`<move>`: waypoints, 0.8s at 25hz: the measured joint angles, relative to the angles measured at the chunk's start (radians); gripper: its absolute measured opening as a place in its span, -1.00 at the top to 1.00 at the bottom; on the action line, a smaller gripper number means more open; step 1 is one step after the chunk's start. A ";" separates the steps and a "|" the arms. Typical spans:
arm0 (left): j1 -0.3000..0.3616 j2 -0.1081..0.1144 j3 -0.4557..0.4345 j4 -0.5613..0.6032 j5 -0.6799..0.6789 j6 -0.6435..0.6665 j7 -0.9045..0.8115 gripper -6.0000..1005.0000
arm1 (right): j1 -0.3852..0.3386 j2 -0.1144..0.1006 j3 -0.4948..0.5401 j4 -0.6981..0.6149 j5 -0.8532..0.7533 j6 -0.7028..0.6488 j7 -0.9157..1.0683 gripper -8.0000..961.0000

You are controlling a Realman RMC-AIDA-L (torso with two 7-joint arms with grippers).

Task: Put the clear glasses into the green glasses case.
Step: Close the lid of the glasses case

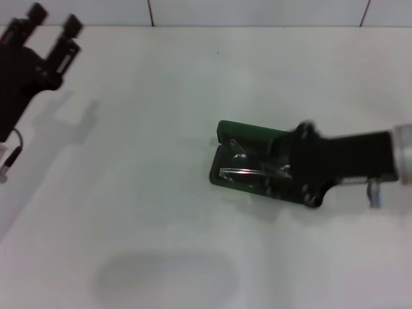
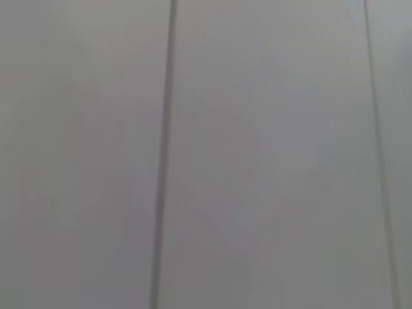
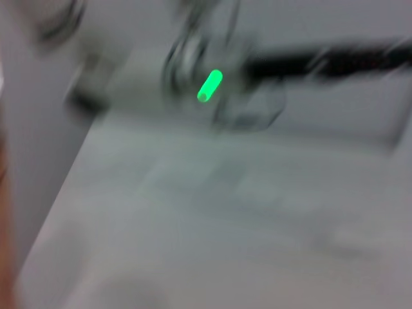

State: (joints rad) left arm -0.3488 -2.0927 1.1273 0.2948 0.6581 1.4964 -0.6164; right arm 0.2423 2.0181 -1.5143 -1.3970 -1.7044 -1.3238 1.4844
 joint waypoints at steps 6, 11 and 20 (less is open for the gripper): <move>-0.019 -0.006 0.002 -0.136 -0.186 0.075 0.077 -0.27 | -0.009 -0.001 0.255 0.489 0.509 -0.138 -0.447 0.35; -0.048 -0.011 0.008 -0.203 -0.195 0.079 0.177 -0.26 | 0.042 -0.003 0.469 0.899 0.674 -0.282 -0.670 0.35; -0.090 -0.013 0.009 -0.237 -0.129 0.078 0.179 0.04 | 0.055 -0.072 0.509 0.817 0.242 -0.280 -0.362 0.25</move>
State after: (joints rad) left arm -0.4391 -2.1055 1.1366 0.0577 0.5292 1.5743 -0.4373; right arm 0.2968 1.9460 -1.0048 -0.5798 -1.4629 -1.6036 1.1221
